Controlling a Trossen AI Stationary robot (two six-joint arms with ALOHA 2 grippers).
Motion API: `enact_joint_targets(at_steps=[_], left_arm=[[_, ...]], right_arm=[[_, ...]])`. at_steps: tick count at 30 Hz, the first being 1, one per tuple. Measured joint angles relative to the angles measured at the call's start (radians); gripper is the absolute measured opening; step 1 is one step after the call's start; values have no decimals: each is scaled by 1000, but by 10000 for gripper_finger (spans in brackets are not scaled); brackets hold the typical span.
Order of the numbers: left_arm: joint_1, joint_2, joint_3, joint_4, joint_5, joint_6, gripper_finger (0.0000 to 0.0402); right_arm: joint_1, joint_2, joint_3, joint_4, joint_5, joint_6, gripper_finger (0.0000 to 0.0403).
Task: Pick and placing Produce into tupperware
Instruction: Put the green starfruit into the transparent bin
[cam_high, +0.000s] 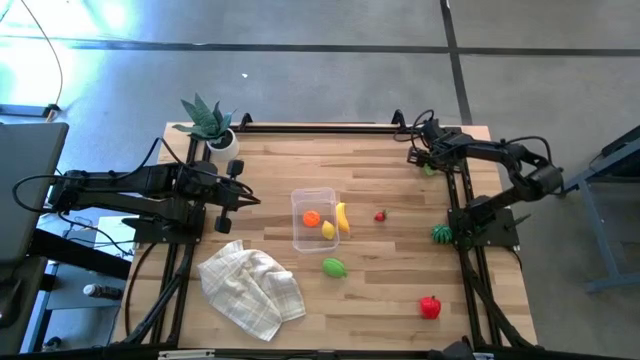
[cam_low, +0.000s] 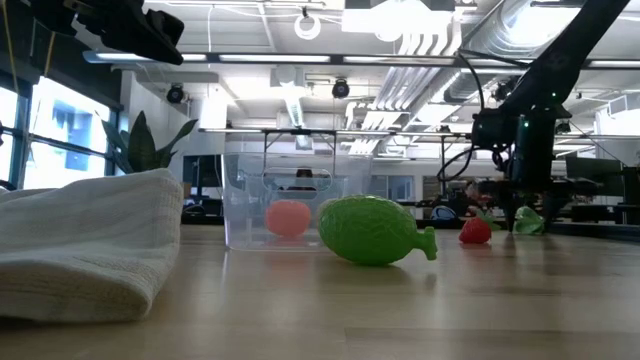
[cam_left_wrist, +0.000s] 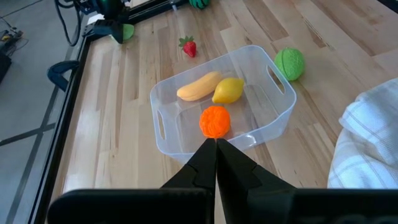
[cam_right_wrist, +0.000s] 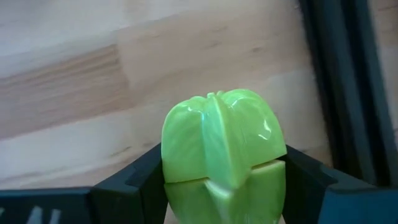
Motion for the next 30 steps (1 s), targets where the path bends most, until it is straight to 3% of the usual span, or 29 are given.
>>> enact_joint_targets(at_steps=[9,19,25,30], left_arm=[[0,0,0,0,0,0,3],[0,0,0,0,0,0,3],[0,0,0,0,0,0,3],[0,0,0,0,0,0,3]], right_arm=[[27,-67,0,-12,3,1,212],[134,-162,13,-37,5,10,212],[237,-221,129,-90,6,-46,212],[354,-240,313,-120,6,-148,212]])
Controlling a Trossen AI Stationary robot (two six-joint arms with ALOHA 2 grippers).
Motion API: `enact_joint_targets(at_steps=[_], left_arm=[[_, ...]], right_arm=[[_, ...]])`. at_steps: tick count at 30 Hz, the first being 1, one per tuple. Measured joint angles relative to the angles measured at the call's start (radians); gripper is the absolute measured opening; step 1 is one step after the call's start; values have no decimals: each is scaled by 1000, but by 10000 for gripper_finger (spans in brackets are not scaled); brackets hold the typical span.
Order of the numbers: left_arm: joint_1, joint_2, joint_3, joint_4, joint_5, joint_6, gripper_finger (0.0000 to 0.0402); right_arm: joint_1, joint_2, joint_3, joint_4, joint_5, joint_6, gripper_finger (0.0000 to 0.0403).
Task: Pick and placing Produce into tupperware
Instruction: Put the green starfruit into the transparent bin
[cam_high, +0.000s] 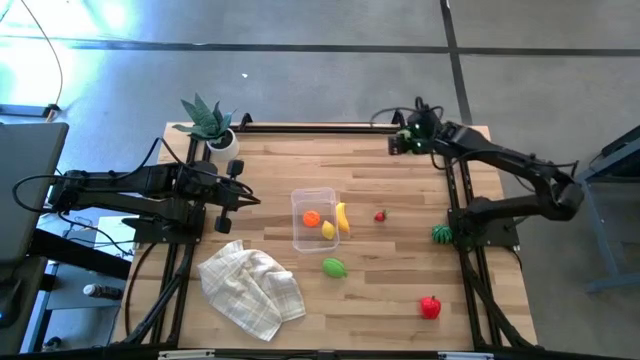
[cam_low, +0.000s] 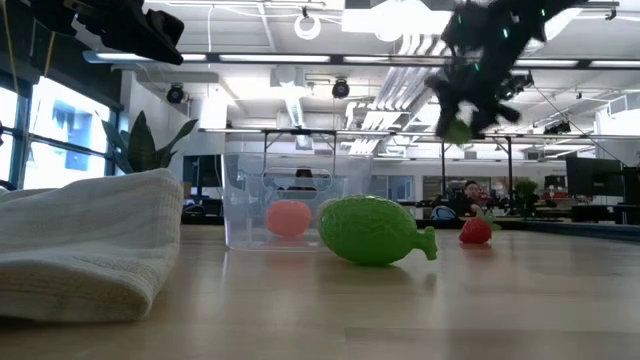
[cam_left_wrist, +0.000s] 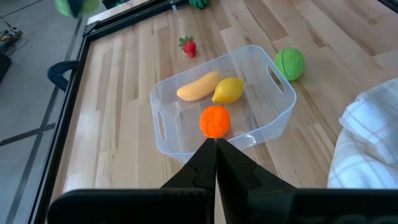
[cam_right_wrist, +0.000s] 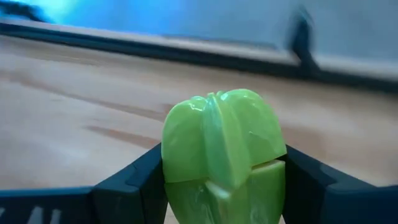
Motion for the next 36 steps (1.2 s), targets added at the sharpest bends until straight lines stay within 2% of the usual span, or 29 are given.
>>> enact_joint_targets(at_steps=[8,15,21,29,36], left_arm=[[0,0,0,0,0,0,3],[0,0,0,0,0,0,3],[0,0,0,0,0,0,3],[0,0,0,0,0,0,3],[0,0,0,0,0,0,3]], right_arm=[[192,0,321,-10,1,-154,212],[346,50,477,-17,4,-204,212],[484,228,593,-19,-4,-256,212],[572,521,752,-77,-113,-313,213],[598,691,733,-128,-137,-304,213]])
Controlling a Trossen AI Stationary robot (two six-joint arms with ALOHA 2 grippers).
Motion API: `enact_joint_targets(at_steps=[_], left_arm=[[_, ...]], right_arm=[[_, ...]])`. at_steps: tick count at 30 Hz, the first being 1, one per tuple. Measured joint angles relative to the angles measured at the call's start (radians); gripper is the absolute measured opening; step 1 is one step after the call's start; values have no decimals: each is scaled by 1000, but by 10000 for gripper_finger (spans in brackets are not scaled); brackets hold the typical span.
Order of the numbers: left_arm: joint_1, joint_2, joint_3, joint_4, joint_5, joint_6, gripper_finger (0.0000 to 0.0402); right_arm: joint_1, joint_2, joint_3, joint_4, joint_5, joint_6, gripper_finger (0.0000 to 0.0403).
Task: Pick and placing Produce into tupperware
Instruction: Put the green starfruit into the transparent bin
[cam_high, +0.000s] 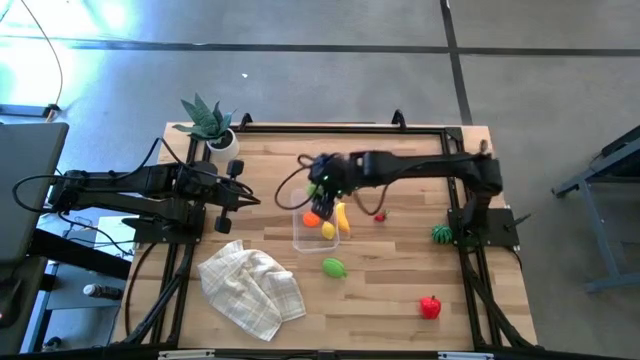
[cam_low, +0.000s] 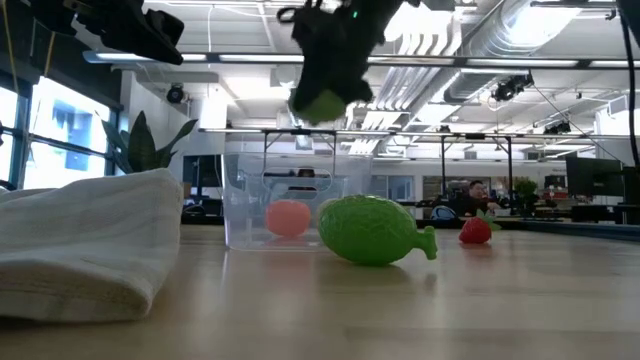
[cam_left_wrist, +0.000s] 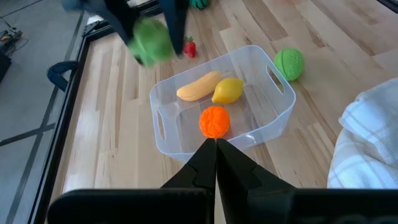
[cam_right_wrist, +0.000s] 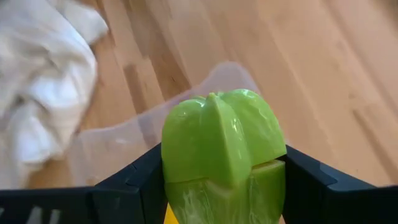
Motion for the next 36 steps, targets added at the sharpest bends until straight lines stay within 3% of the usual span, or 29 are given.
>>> enact_joint_targets(at_steps=[15,24,36], left_arm=[[0,0,0,0,0,0,3],[0,0,0,0,0,0,3],[0,0,0,0,0,0,3]], right_arm=[[-1,206,-2,48,-28,-46,213],[-4,220,-2,55,17,-84,213],[-3,261,-2,51,-36,-105,213]])
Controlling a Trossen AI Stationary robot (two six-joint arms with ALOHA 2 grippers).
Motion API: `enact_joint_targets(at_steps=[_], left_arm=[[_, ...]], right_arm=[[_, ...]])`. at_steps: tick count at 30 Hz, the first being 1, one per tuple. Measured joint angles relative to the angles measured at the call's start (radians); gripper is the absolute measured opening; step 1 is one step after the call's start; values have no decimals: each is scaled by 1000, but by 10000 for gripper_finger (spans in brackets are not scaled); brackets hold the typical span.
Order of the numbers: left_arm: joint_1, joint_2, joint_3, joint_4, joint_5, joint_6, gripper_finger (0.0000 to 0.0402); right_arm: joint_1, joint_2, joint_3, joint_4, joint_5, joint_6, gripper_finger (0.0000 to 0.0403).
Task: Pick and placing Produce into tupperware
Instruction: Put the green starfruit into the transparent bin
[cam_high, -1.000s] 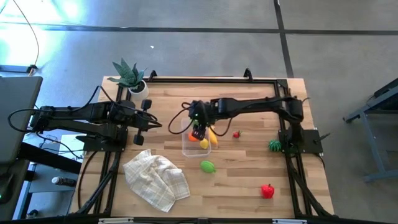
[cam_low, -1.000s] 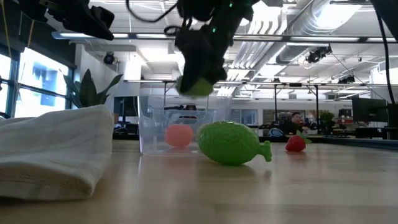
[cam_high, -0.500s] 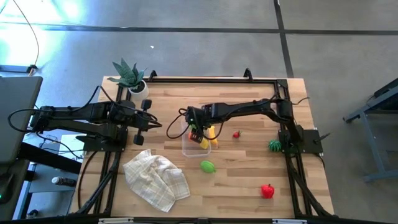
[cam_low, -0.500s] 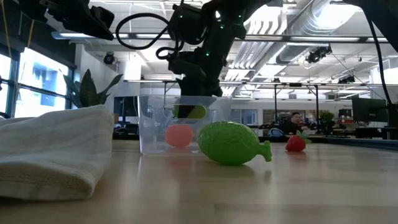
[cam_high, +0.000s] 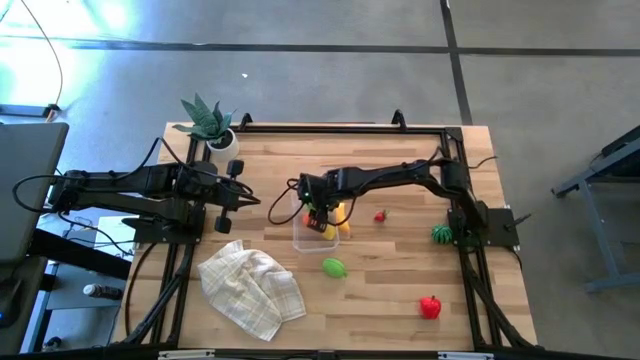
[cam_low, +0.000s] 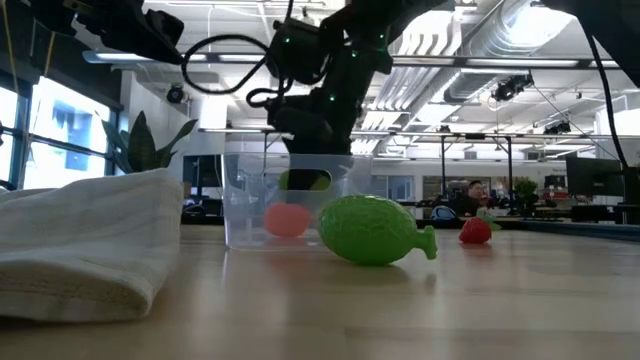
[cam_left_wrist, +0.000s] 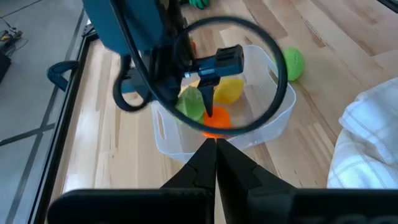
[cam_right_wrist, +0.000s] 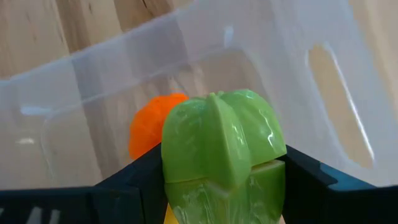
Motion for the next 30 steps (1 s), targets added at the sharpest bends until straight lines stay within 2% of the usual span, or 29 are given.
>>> enact_joint_targets(at_steps=[5,11,15,30], left_arm=[[0,0,0,0,0,0,3],[0,0,0,0,0,0,3],[0,0,0,0,0,0,3],[0,0,0,0,0,0,3]], right_arm=[[1,8,2,52,5,-1,213],[3,12,1,45,-139,-50,213],[10,12,1,51,-143,-53,213],[-2,10,1,64,27,-10,213]])
